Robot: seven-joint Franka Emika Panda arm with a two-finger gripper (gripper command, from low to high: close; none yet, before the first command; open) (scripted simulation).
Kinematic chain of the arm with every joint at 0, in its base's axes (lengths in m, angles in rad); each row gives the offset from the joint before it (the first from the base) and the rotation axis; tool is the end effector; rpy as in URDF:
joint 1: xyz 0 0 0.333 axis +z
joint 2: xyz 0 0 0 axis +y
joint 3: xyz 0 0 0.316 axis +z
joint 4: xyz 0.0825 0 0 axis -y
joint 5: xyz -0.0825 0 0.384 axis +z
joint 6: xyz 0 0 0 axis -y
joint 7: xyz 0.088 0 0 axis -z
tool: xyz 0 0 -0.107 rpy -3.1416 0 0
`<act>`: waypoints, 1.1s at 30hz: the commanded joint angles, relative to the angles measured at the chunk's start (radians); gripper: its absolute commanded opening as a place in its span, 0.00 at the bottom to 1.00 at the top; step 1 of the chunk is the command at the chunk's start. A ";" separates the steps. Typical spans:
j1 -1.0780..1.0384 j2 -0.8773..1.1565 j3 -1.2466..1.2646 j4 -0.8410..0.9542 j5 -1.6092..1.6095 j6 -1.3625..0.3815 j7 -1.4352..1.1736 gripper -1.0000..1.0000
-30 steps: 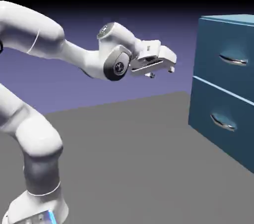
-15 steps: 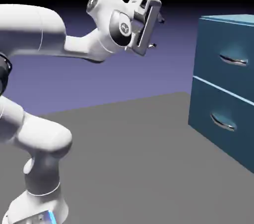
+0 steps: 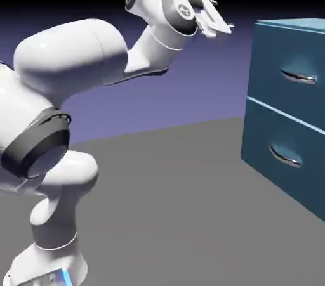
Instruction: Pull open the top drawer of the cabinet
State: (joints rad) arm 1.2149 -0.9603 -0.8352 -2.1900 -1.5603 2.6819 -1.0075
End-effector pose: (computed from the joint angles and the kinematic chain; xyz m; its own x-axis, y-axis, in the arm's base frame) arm 0.4200 0.0132 0.7034 -0.2442 0.9092 -0.3372 0.0885 0.3672 0.9259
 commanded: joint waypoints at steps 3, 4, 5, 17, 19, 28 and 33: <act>0.090 -0.029 -0.062 0.046 -0.116 -0.027 -0.131 0.50; 0.120 -0.039 -0.083 0.062 -0.155 -0.035 -0.174 0.50; 0.150 -0.049 -0.104 0.077 -0.194 -0.044 -0.218 0.50; 0.509 -0.165 -0.353 0.262 -0.660 -0.150 -0.739 0.50; 0.569 -0.184 -0.395 0.293 -0.737 -0.168 -0.826 0.50; 0.838 -0.272 -0.582 0.432 -1.087 -0.247 -1.218 0.50; 0.958 -0.311 -0.665 0.494 -1.243 -0.283 -1.393 0.50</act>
State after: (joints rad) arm 2.1730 -1.2712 -1.5004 -1.6962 -2.8031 2.3990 -2.4002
